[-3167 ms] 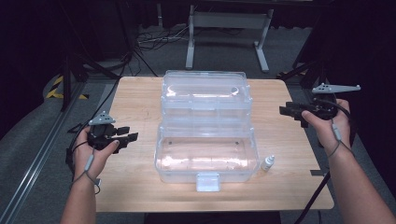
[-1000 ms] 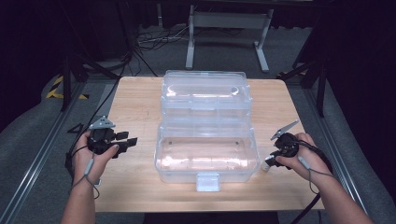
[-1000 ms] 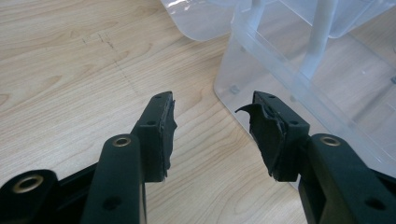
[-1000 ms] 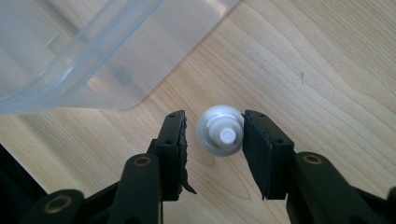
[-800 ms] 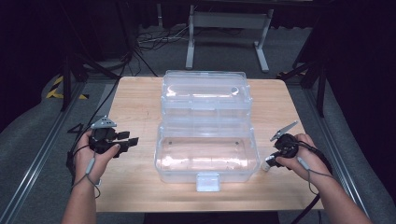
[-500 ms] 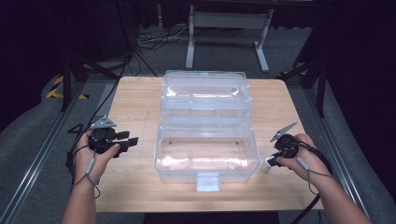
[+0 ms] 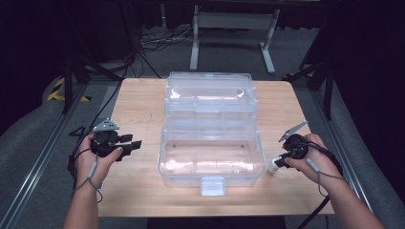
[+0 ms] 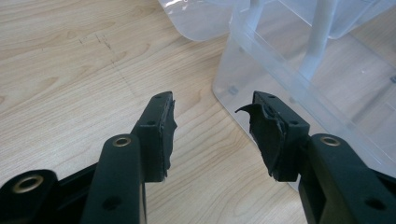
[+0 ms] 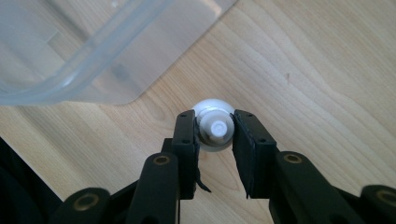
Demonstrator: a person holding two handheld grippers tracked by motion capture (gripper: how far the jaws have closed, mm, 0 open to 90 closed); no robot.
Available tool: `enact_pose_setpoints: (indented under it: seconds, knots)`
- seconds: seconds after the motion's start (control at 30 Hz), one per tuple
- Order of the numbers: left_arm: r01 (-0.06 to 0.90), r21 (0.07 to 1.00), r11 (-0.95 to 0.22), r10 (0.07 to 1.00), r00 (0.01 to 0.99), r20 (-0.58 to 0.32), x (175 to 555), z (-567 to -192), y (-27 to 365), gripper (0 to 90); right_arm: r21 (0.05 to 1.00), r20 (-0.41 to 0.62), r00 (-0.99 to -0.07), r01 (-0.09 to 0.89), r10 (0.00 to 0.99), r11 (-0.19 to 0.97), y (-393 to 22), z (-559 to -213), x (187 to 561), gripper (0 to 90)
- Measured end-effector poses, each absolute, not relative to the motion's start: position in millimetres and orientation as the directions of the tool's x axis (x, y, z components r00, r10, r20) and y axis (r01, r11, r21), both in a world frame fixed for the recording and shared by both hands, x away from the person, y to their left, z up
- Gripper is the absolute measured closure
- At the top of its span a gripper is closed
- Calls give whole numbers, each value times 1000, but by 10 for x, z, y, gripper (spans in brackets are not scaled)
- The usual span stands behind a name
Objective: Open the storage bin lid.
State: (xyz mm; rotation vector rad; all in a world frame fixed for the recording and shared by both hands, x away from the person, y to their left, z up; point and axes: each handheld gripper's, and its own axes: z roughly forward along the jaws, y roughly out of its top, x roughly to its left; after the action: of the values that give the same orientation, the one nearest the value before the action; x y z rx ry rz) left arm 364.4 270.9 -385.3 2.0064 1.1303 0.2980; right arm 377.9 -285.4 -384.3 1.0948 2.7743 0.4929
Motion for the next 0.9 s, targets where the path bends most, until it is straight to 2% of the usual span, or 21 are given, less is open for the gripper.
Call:
enact_pose_setpoints:
  seconds: [0.9]
  knots:
    - [612, 739, -282, 801, 574, -170, 3640, -3844, 2721, 504, 396, 6, -773, 584, 634, 709, -2832, -3226, 3801, 716]
